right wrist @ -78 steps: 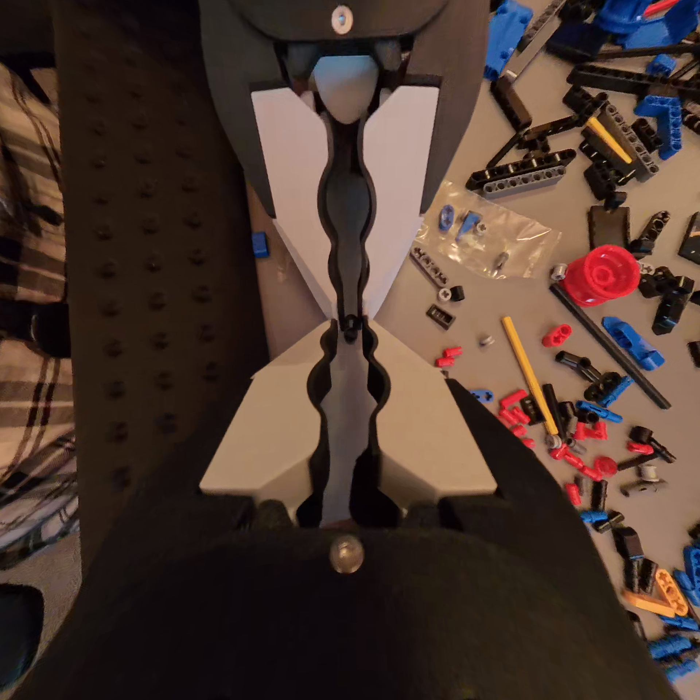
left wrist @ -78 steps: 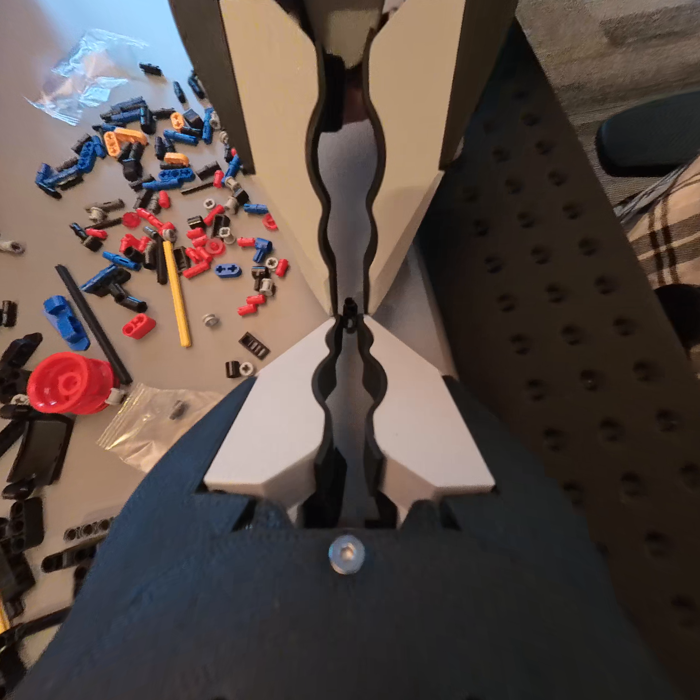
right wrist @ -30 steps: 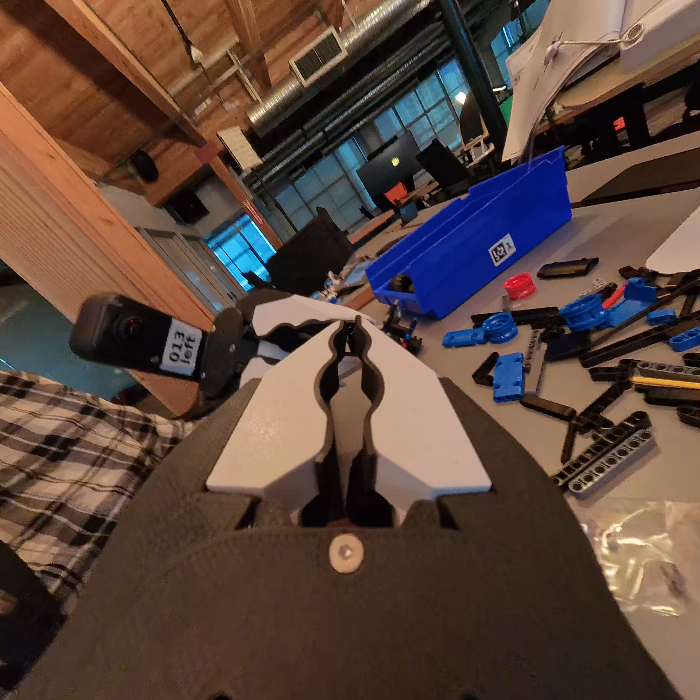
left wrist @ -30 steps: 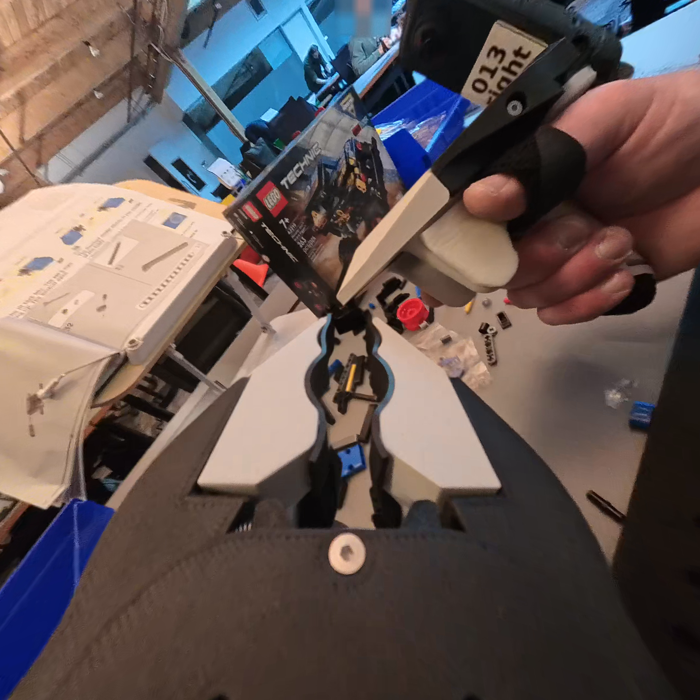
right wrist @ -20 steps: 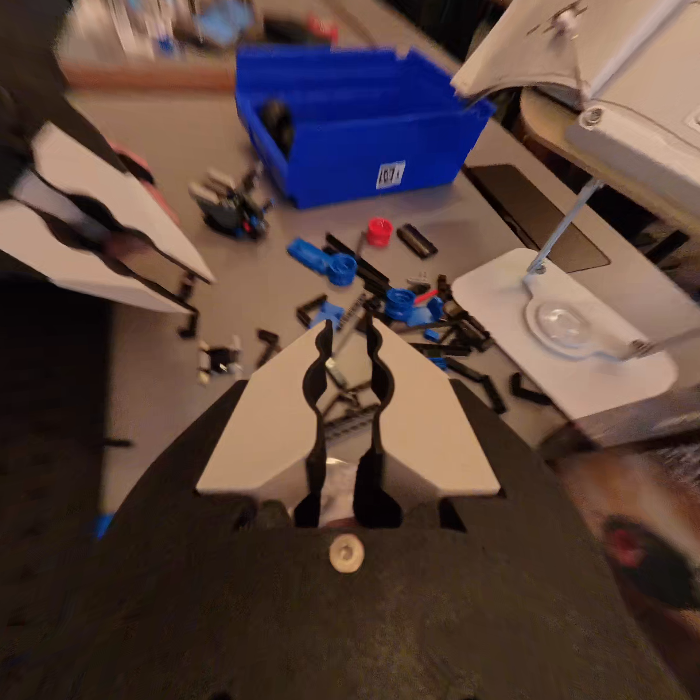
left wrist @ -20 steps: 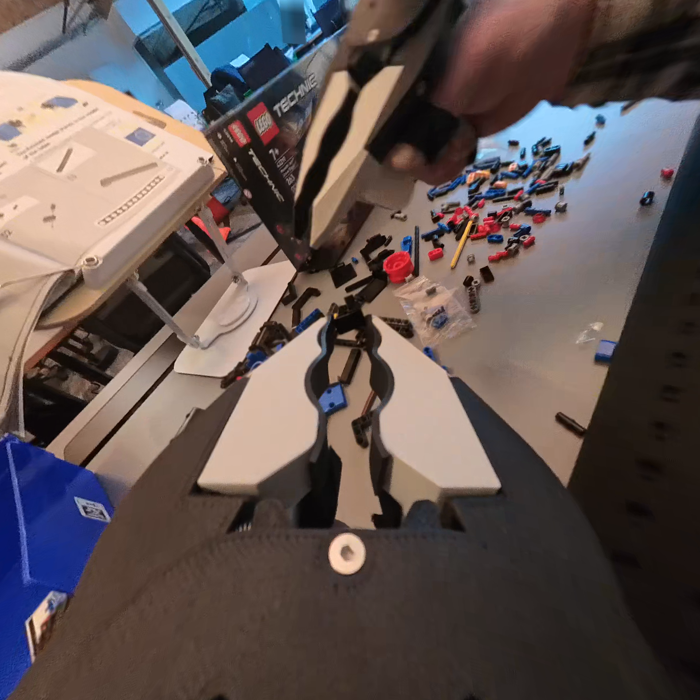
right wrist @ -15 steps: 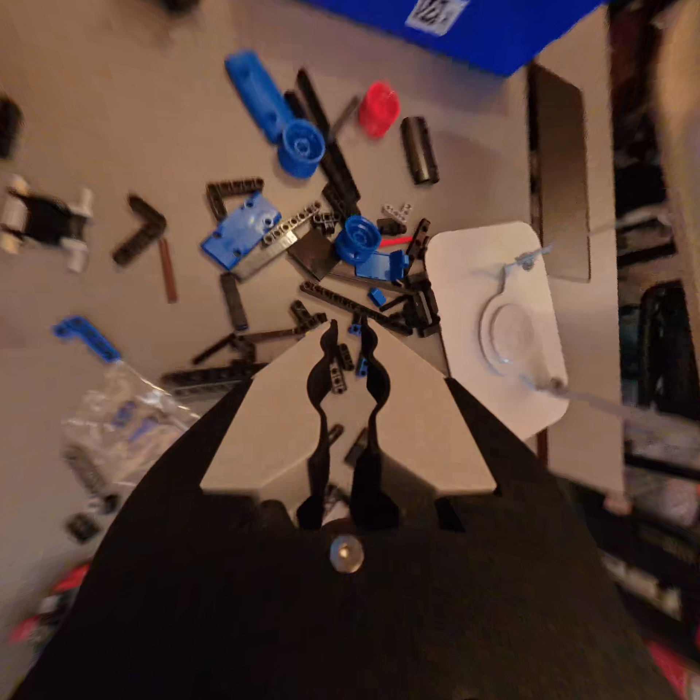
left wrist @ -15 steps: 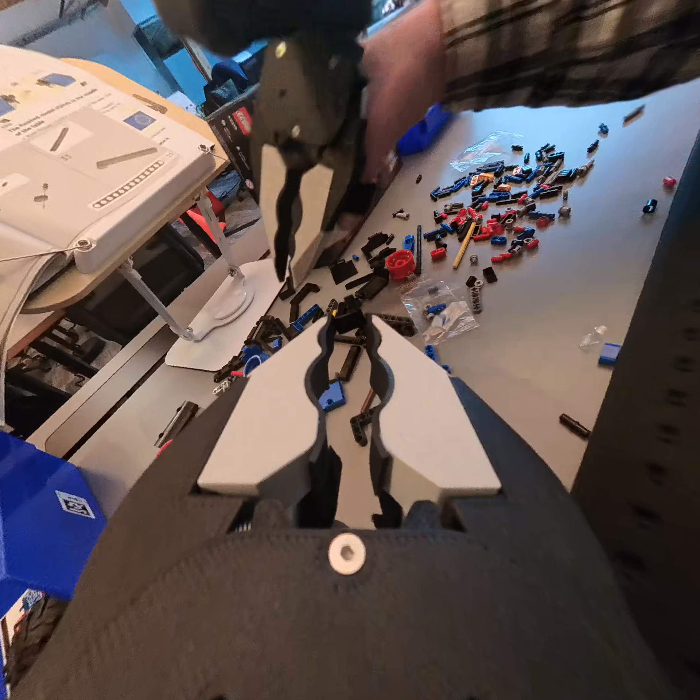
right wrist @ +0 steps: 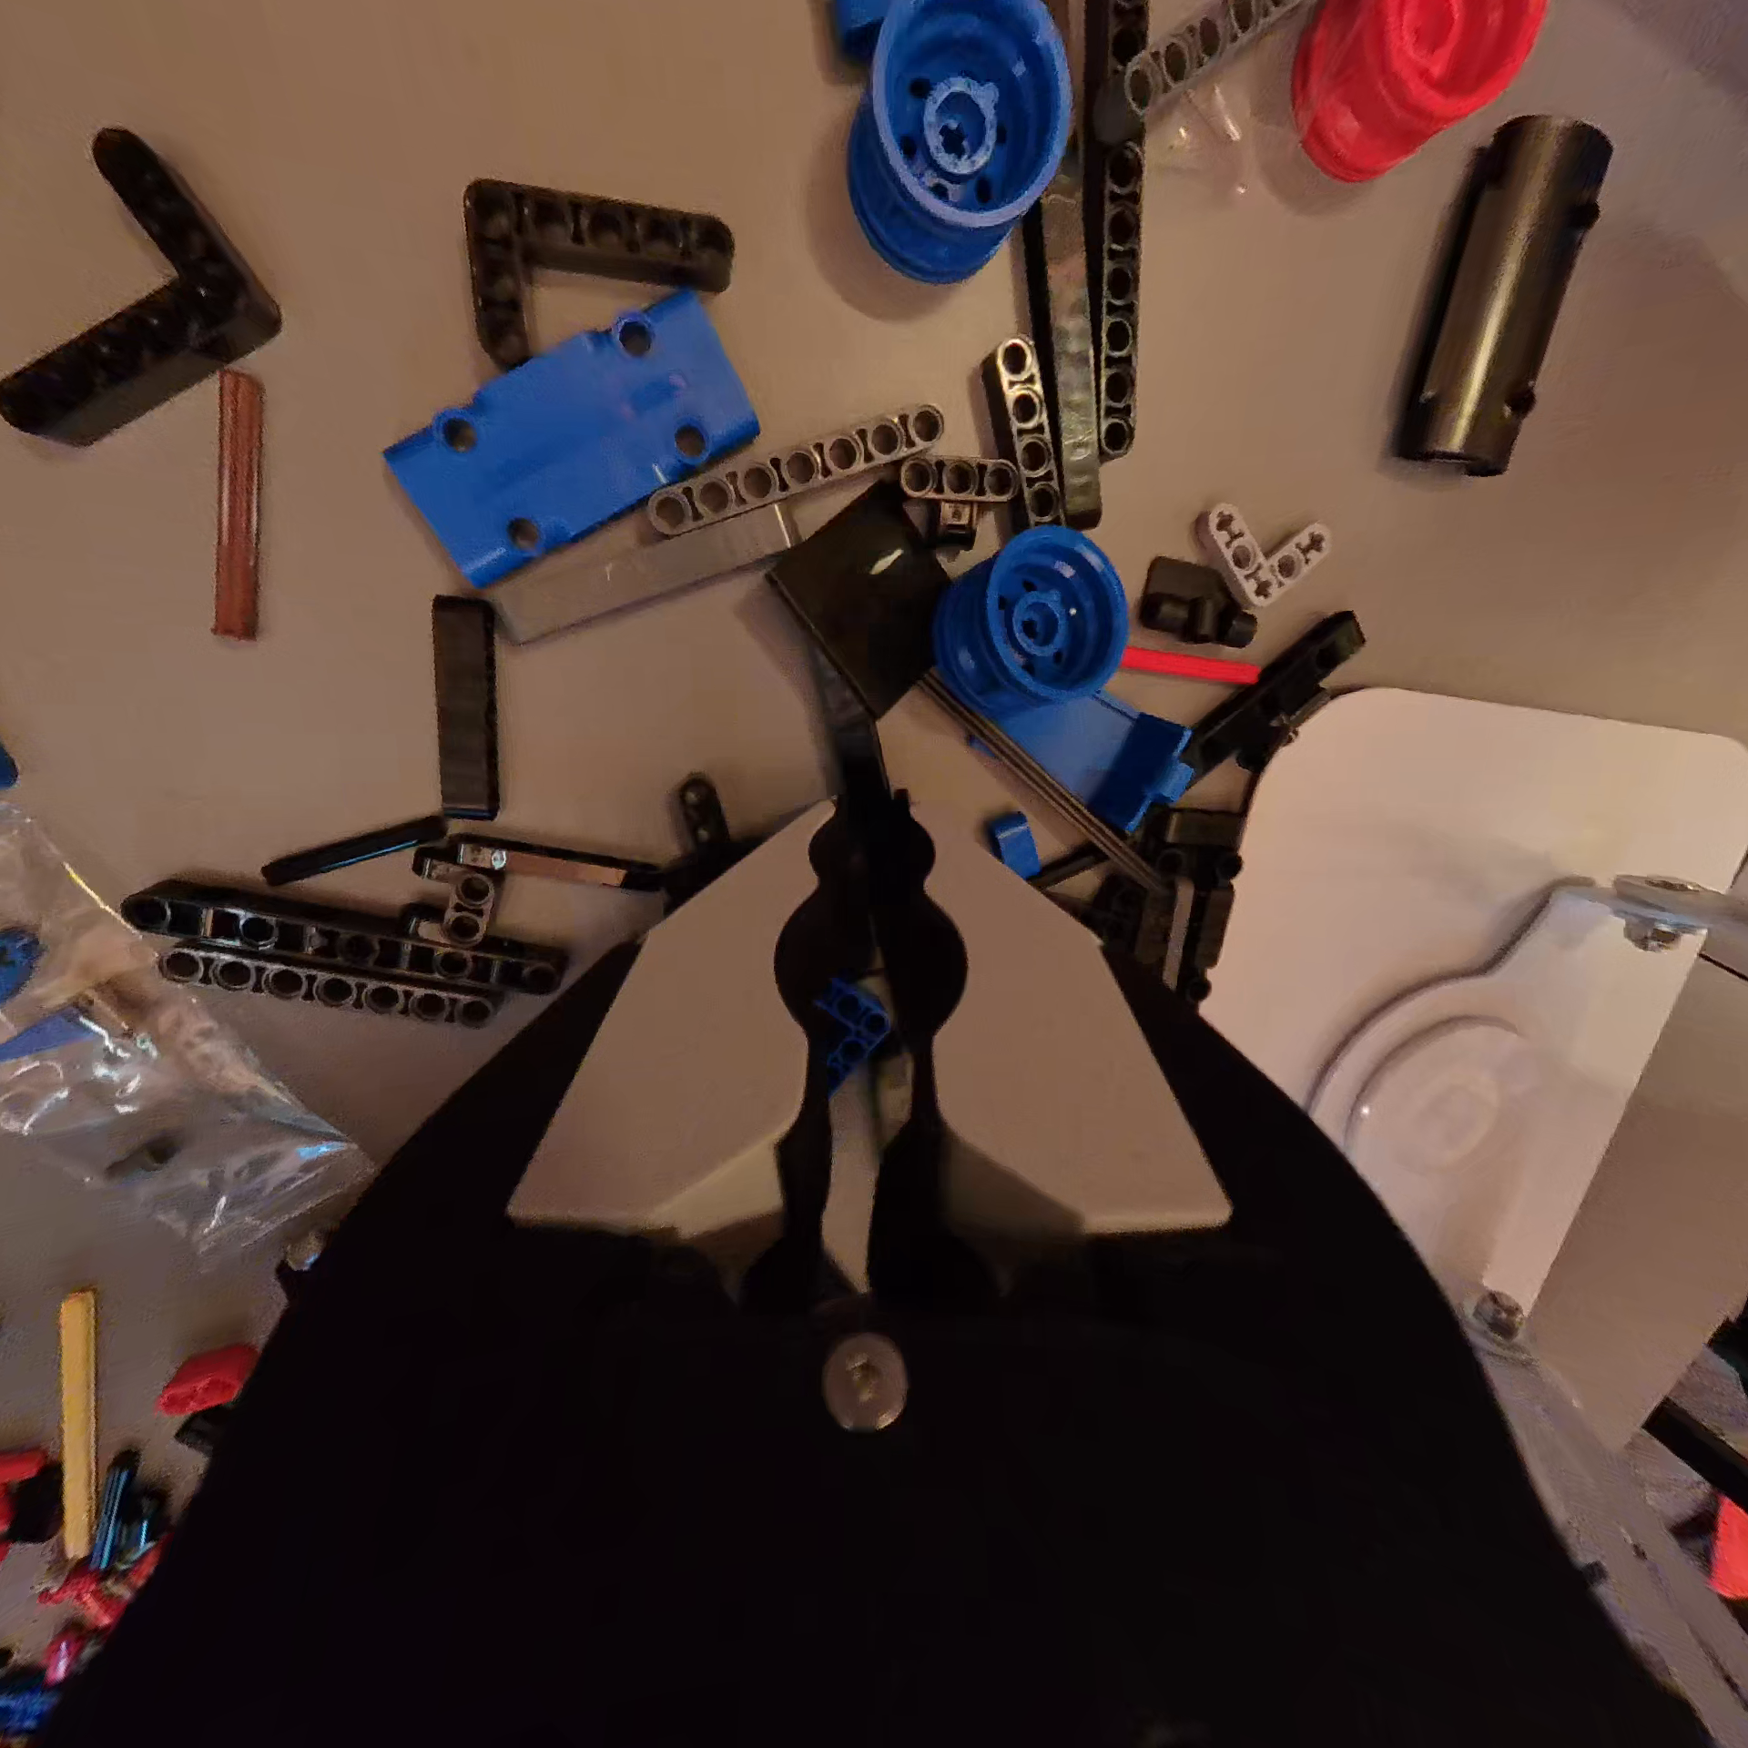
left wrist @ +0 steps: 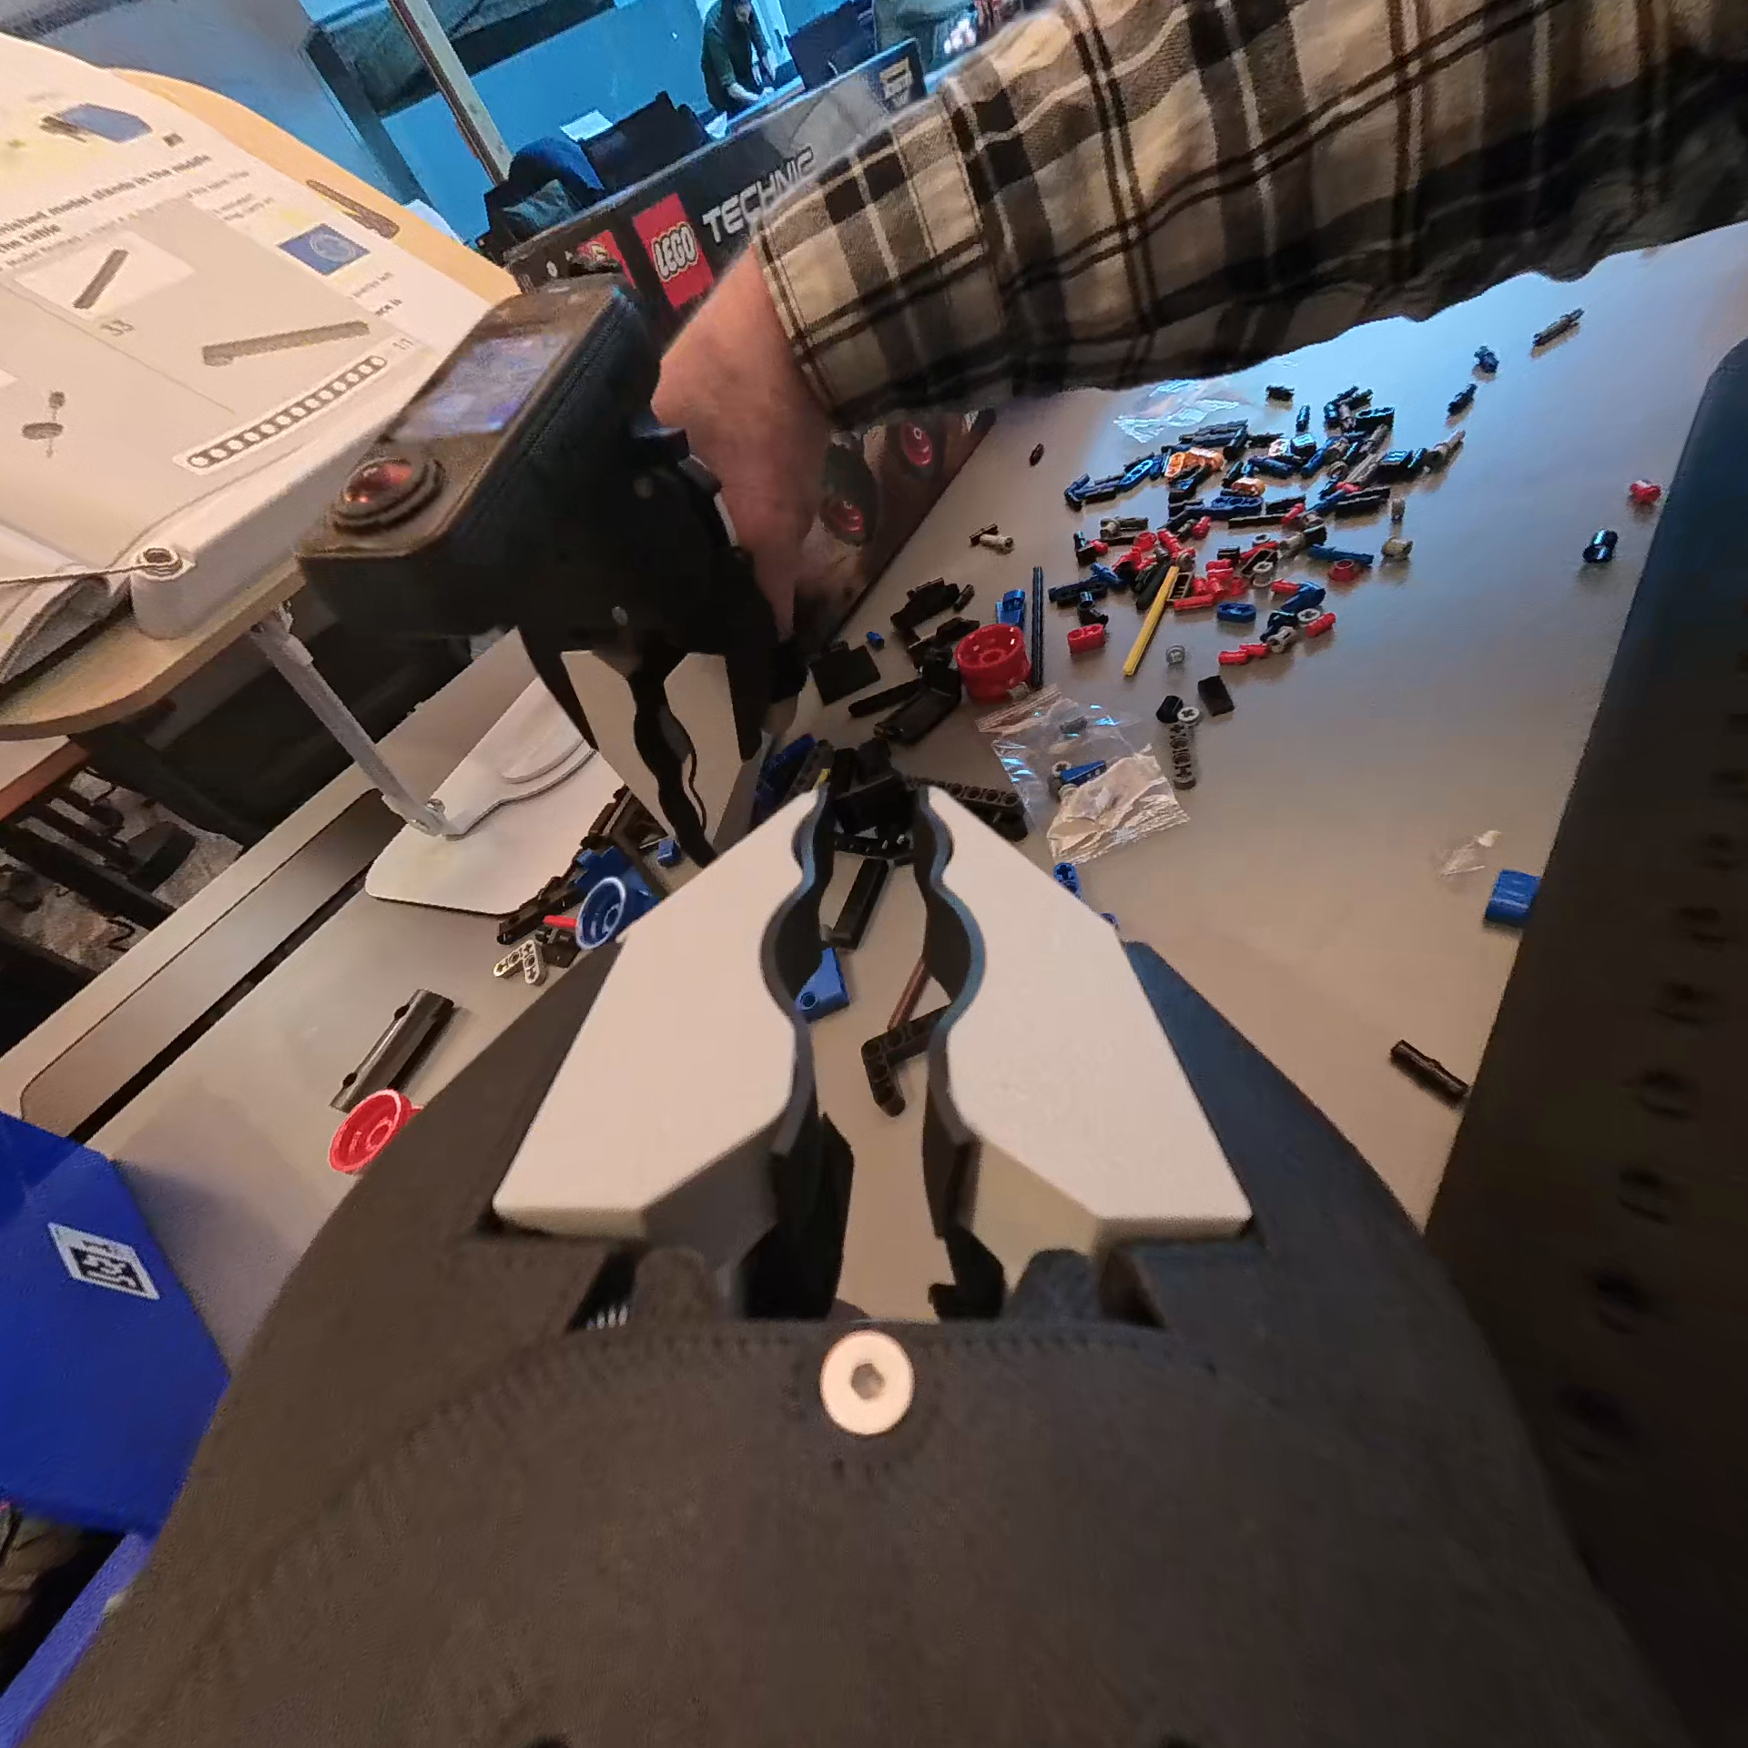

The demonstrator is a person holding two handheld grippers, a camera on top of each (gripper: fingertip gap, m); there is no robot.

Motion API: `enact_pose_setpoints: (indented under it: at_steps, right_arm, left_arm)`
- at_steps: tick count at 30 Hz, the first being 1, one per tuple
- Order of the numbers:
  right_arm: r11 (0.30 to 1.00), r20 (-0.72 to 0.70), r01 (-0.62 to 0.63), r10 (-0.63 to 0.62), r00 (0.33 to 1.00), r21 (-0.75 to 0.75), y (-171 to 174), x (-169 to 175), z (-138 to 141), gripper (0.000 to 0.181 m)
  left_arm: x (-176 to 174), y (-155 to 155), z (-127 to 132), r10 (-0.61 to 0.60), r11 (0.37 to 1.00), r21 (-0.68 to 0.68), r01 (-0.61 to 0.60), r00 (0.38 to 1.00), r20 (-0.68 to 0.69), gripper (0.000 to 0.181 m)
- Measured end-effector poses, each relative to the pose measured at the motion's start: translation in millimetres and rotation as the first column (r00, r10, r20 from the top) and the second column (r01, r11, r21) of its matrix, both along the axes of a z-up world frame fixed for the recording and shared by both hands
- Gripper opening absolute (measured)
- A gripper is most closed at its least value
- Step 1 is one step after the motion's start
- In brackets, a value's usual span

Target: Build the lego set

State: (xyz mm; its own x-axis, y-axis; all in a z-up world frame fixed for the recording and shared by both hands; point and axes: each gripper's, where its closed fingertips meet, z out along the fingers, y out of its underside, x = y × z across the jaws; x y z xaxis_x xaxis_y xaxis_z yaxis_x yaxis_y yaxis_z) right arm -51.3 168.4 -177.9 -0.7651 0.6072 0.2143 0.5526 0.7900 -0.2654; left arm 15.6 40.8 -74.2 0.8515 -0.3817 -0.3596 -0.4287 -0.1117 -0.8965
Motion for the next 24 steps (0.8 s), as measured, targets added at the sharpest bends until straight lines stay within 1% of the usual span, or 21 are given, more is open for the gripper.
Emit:
enact_pose_setpoints:
  at_steps: [3,5,6,10,13,15,17,20,22,24]
  right_arm:
    - [1.000,-0.024,0.022,-0.022,0.999,0.000,3,4,8,0.006]
    - [0.997,-0.071,0.058,-0.061,0.996,-0.048,2,4,30,0.006]
    - [0.995,-0.098,0.074,-0.081,0.992,-0.071,3,5,45,0.006]
    - [0.972,-0.195,0.139,-0.176,0.965,-0.187,11,-1,122,0.006]
    - [0.942,-0.189,0.206,-0.260,0.947,-0.263,27,-6,169,0.006]
    - [0.929,-0.174,0.255,-0.307,0.936,-0.268,42,-11,191,0.006]
    - [0.922,-0.150,0.290,-0.334,0.930,-0.255,60,-17,207,0.006]
    - [0.926,-0.125,0.338,-0.360,0.925,-0.171,100,-29,218,0.006]
    - [0.923,-0.096,0.359,-0.373,0.923,-0.136,121,-37,221,0.006]
    - [0.935,-0.070,0.347,-0.352,0.934,-0.075,136,-43,220,0.006]
  left_arm:
    - [0,-1,2,-0.001,1.000,0.007,0.001,1.000,0.006,0.014]
    - [-1,-1,3,0.000,1.000,0.011,0.000,1.000,0.011,0.015]
    - [-1,-1,3,-0.002,1.000,0.012,0.002,1.000,0.015,0.015]
    - [1,-1,3,-0.010,1.000,0.007,0.010,1.000,0.016,0.015]
    - [2,-1,1,-0.011,1.000,0.003,0.011,1.000,0.011,0.015]
    - [1,-1,1,-0.010,1.000,0.001,0.010,1.000,0.013,0.015]
    - [1,-1,0,-0.011,1.000,-0.002,0.011,1.000,0.018,0.015]
    - [1,0,-1,-0.015,1.000,-0.008,0.015,1.000,0.023,0.015]
    - [1,0,-3,-0.015,1.000,-0.013,0.015,1.000,0.020,0.015]
    - [1,0,-4,-0.014,1.000,-0.016,0.015,1.000,0.022,0.015]
